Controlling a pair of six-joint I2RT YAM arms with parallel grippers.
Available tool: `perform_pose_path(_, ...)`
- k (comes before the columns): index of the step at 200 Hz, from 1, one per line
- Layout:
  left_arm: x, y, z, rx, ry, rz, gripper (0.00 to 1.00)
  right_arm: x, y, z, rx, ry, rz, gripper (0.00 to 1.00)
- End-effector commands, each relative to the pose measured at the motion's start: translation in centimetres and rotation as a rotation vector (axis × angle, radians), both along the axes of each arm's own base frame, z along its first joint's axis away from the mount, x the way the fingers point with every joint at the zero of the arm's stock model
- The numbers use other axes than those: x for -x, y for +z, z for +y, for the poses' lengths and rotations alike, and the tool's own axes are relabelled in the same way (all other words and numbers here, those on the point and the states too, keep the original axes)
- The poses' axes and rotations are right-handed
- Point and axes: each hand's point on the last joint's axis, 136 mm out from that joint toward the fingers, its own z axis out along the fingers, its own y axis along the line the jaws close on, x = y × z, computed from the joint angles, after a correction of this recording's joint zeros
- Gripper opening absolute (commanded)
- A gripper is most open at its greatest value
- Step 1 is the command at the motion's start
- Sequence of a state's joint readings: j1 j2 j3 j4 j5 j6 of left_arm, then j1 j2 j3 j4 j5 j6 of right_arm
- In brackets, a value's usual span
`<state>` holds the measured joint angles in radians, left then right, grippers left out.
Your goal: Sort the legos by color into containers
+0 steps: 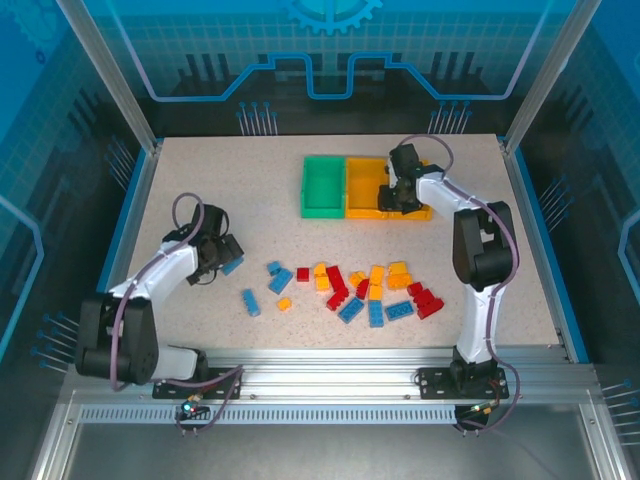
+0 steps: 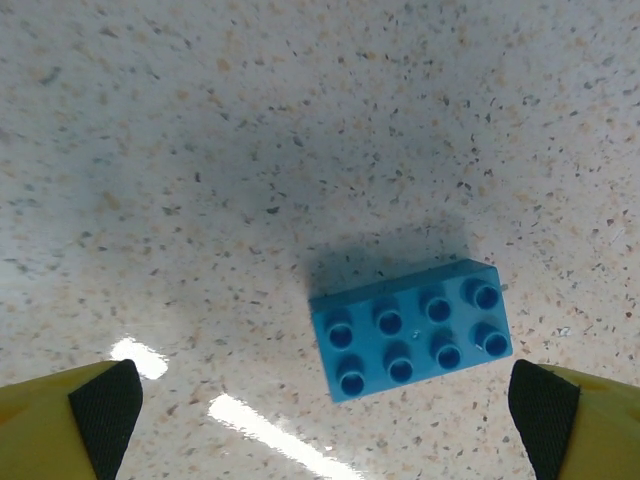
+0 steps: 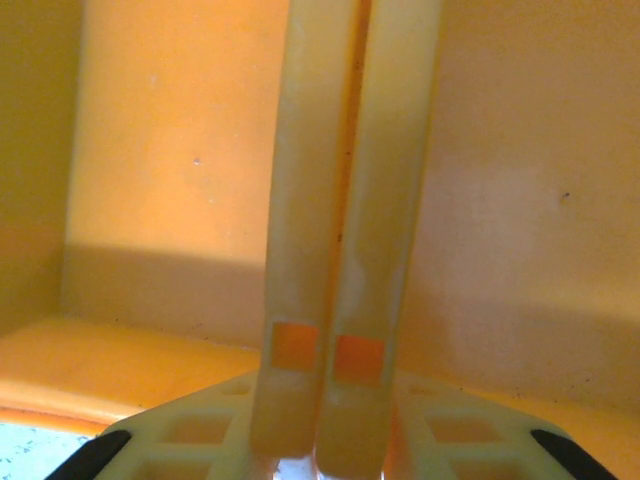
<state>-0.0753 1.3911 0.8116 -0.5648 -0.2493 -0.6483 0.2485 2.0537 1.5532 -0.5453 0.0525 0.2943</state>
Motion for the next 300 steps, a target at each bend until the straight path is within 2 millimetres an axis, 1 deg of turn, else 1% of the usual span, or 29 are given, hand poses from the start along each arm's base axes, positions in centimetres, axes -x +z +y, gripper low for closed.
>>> perform_pose_path(1,-0.7,-0.2,-1.4,0.091,0.011,0.036,0.99,1.5,-1.2,1.2,-0.018,-0.005,0.049,0.28)
perform_pose_path(14,-1.0,-0.6,-1.8,0.118,0.015,0.042,0.99,1.9,-1.2,1.9,-0.015,0.012,0.043,0.27)
perform_pose_path(29,-0.9,-1.1,-2.1,0.134,0.025,0.053,0.99,2.3,-1.1,2.9,-0.006,0.041,0.039,0.25)
perform_pose_path(56,-0.7,-1.8,-2.3,0.154,0.042,0.065,0.99,3.0,-1.2,4.2,0.014,0.066,0.039,0.24)
perform_pose_path(81,-0.5,-2.4,-2.1,0.148,0.055,0.081,0.99,3.8,-1.8,4.5,0.024,0.050,0.053,0.24)
perform_pose_path(107,-0.8,-2.9,-2.1,0.145,0.055,0.089,0.99,4.4,-2.2,4.7,0.008,0.023,0.060,0.24)
perform_pose_path(125,-1.1,-3.2,-2.2,0.146,0.052,0.095,0.99,4.7,-2.2,5.1,0.007,0.021,0.059,0.24)
perform_pose_path(159,-1.1,-4.2,-2.3,0.145,0.049,0.124,0.99,5.2,-1.9,5.6,0.015,0.028,0.058,0.24)
perform_pose_path(189,-1.5,-4.9,-2.5,0.158,0.049,0.130,0.90,5.7,-1.8,6.0,0.018,0.032,0.058,0.24)
perform_pose_path(198,-1.6,-5.0,-2.5,0.158,0.049,0.130,0.85,5.9,-1.8,6.1,0.023,0.035,0.059,0.23)
perform_pose_path(247,-2.1,-4.8,-2.5,0.153,0.035,0.118,0.67,6.8,-2.1,6.5,0.026,0.039,0.071,0.23)
perform_pose_path(271,-2.4,-4.2,-2.5,0.155,0.034,0.097,0.64,7.1,-1.8,6.8,0.013,0.030,0.073,0.22)
perform_pose_path(286,-2.5,-3.6,-2.6,0.156,0.025,0.079,0.63,7.1,-1.7,7.0,0.007,0.025,0.077,0.27)
perform_pose_path(300,-2.7,-2.5,-2.6,0.146,0.006,0.056,0.63,7.0,-1.2,7.1,-0.001,0.020,0.074,0.32)
